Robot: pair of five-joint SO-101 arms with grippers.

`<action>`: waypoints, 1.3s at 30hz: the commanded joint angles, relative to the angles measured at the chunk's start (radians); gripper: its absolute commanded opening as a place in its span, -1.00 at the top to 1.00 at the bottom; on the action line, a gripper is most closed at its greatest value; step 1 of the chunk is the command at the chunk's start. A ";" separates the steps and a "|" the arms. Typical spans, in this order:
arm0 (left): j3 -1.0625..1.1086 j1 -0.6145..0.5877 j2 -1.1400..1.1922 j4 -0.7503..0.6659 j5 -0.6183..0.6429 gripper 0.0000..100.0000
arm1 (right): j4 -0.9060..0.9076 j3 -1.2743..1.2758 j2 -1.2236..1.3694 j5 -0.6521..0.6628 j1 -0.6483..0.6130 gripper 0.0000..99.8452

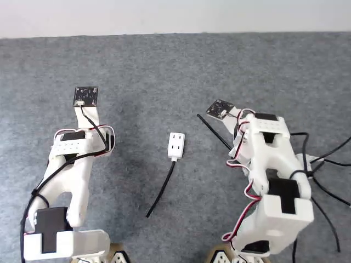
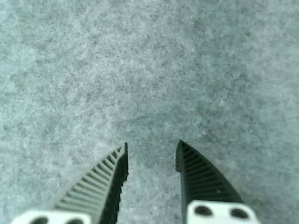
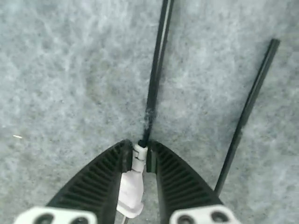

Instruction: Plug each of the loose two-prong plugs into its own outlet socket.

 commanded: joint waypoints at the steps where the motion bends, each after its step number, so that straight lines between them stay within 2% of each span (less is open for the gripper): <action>1: -0.005 -0.005 -0.032 -0.020 -0.012 0.67 | 0.068 -0.081 0.007 0.008 0.004 0.98; 10: -0.005 -0.005 -0.032 -0.020 -0.012 0.67 | 0.219 -0.089 -0.173 -0.025 -0.059 0.98; 16: -0.007 -0.005 -0.032 -0.020 -0.012 0.67 | 0.298 -0.089 -0.381 -0.189 -0.142 0.98; 27: -0.064 -0.005 0.021 -0.031 0.012 0.69 | 0.418 -0.095 -0.740 -0.546 -0.435 0.98; 30: -0.171 -0.006 0.112 0.040 0.077 0.76 | 0.415 -0.095 -0.806 -0.641 -0.484 0.98; 35: -0.395 -0.006 0.296 0.193 0.066 0.78 | 0.361 -0.081 -0.866 -0.868 -0.567 0.98; 39: -0.533 0.003 0.399 0.275 0.072 0.76 | 0.295 -0.038 -0.881 -0.927 -0.690 0.98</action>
